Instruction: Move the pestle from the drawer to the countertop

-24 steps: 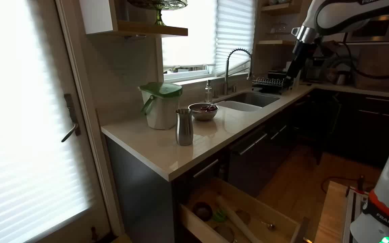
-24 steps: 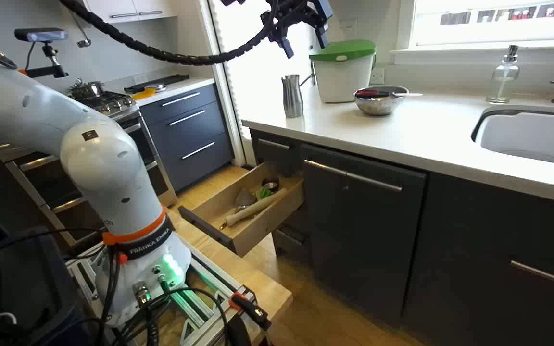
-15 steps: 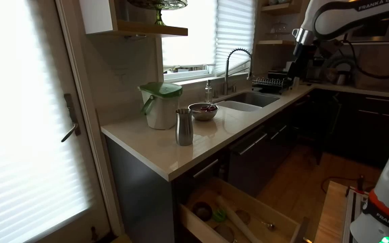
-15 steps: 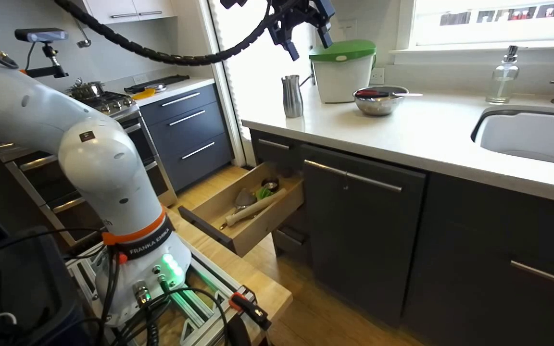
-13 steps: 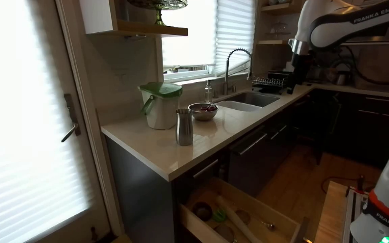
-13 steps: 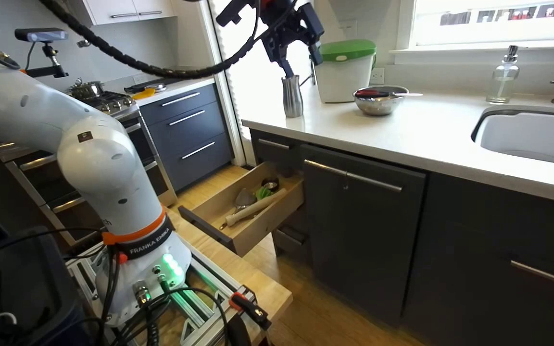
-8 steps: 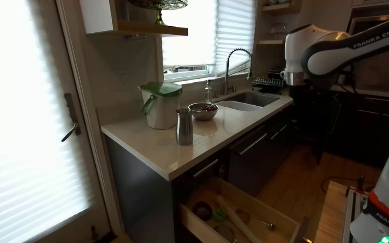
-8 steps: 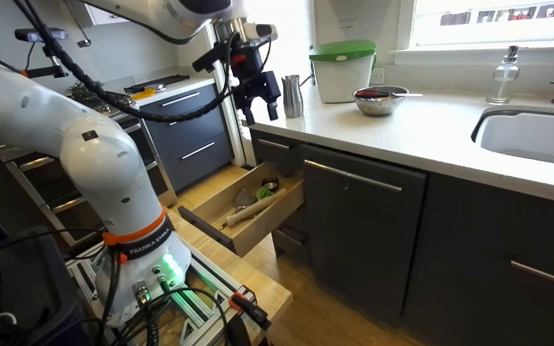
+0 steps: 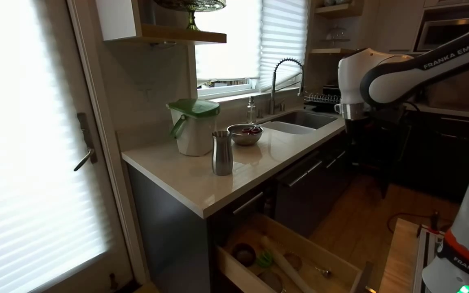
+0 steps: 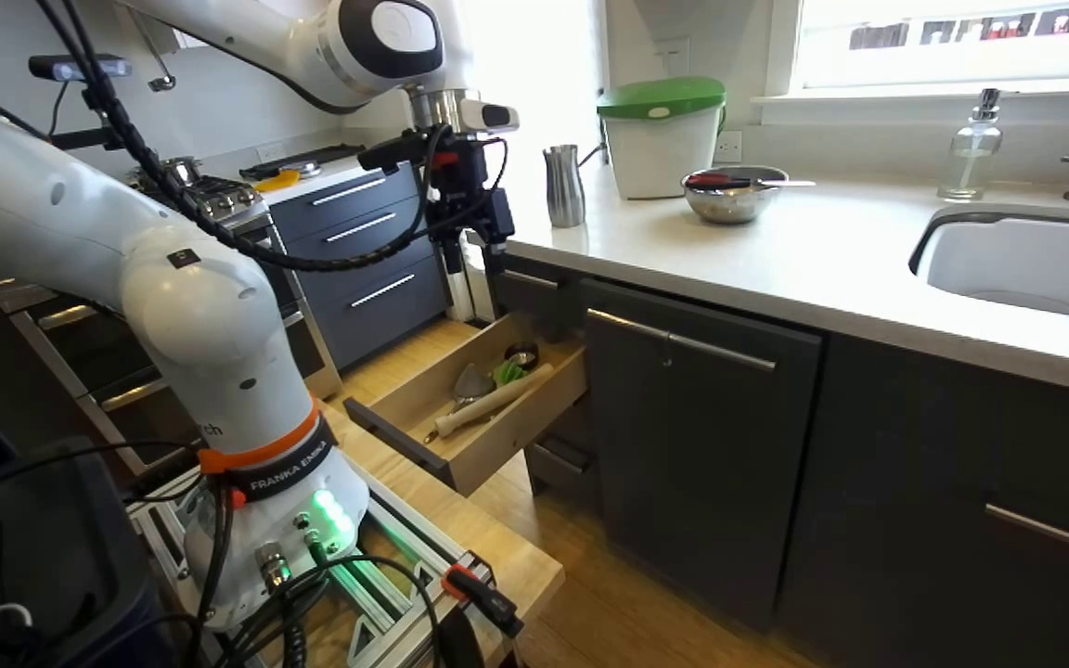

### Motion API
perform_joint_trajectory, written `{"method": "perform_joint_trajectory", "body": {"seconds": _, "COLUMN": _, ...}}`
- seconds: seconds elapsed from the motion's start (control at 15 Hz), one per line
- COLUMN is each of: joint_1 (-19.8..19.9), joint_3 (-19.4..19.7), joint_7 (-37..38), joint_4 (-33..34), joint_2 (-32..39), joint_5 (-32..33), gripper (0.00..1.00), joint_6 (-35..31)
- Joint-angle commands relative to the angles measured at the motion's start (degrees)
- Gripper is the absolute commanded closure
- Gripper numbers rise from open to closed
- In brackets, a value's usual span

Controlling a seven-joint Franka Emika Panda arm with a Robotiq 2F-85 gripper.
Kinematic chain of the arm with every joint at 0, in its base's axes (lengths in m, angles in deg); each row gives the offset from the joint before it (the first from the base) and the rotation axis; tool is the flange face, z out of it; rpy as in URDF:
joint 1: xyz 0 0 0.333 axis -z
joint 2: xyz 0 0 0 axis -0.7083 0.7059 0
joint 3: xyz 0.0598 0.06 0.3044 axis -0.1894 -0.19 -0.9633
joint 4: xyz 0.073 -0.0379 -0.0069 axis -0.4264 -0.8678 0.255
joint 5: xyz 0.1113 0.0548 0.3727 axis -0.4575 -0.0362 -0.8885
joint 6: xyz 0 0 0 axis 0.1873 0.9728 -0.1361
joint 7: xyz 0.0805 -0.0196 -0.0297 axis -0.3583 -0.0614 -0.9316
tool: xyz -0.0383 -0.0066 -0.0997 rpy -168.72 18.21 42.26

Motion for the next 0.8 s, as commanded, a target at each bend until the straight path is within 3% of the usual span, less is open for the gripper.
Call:
{"method": "perform_joint_trajectory", "body": {"seconds": 0.0, "joint_1": -2.0, "joint_3": -1.6, "joint_7": 7.7, "joint_4": -2.6, "joint_2": 6.5, "joint_5": -5.1, "gripper": 0.0, "joint_6": -5.7}}
{"method": "perform_joint_trajectory", "body": {"seconds": 0.27, "joint_1": -7.1, "joint_3": -6.1, "joint_7": 14.3, "joint_4": -2.2, "joint_2": 17.8, "joint_5": -15.1, "gripper": 0.0, "joint_6": -13.5}}
{"method": "perform_joint_trajectory", "body": {"seconds": 0.53, "joint_1": -7.4, "joint_3": -14.8, "joint_7": 28.7, "joint_4": -1.7, "joint_2": 32.4, "joint_5": -5.1, "gripper": 0.0, "joint_6": -27.7}}
{"method": "perform_joint_trajectory", "body": {"seconds": 0.67, "joint_1": -7.8, "joint_3": -16.3, "joint_7": 37.5, "joint_4": 0.4, "joint_2": 39.9, "joint_5": 2.1, "gripper": 0.0, "joint_6": -26.7}}
{"method": "perform_joint_trajectory", "body": {"seconds": 0.73, "joint_1": -9.3, "joint_3": -13.8, "joint_7": 31.2, "joint_4": -1.8, "joint_2": 32.2, "joint_5": -2.7, "gripper": 0.0, "joint_6": -25.6}}
